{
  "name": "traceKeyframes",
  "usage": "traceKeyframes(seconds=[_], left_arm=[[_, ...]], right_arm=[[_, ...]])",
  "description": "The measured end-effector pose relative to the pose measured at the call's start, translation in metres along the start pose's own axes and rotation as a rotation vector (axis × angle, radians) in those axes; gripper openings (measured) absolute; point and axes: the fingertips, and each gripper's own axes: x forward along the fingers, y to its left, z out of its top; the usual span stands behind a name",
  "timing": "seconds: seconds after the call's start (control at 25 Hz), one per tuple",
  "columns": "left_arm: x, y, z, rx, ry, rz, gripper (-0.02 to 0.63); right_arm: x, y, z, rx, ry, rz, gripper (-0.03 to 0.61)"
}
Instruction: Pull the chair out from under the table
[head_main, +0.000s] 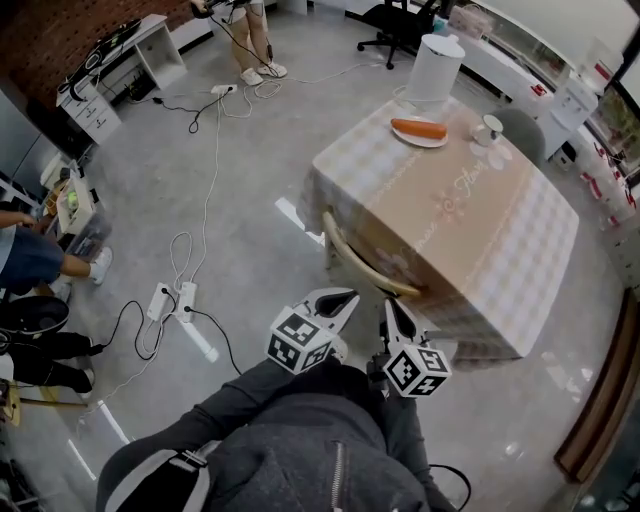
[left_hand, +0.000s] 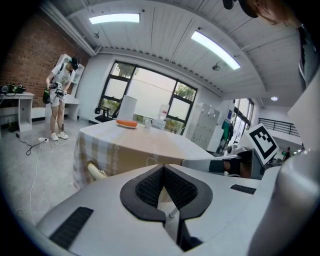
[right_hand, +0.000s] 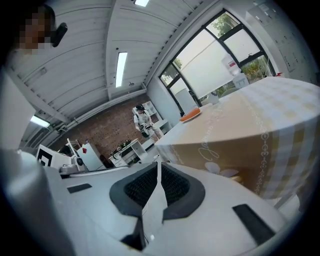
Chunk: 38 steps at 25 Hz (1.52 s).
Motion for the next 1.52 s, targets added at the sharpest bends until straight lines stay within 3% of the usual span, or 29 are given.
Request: traceKeyframes(seconds=[0.32,0.6,0.88,1.2,1.36,1.52], left_arm=[[0.007,0.004,0.000,0.028,0.036,-0.043,0.008],[0.021,0.029,0.005,0.074,0.084,-0.107,0.008],[0.036,0.048,0.009,0.200,0.175,-0.265,0.008],[0.061,0.079,-0.001,0.306,0.339,-0.445,0.008],[0.070,0.089,-0.011,0.392,0.416,-0.533,0.008],[0.074,0.094,-0.021,0.513,0.488,-0.627,0.008]], right_arm=[[0.002,0.002,0.001,0.017,-0.018,0.004,0.012],[0.002,-0.012,0.004,0.046,-0.046,-0.100,0.012],[0.022,-0.012,0.005,0.068,-0.066,-0.202,0.012],[0.056,-0.004,0.014,-0.033,-0.004,-0.240,0.012],[0.073,-0.001,0.015,-0.101,0.052,-0.210,0.012],[0.097,0.003,-0.001,-0.153,0.181,-0.129,0.012]])
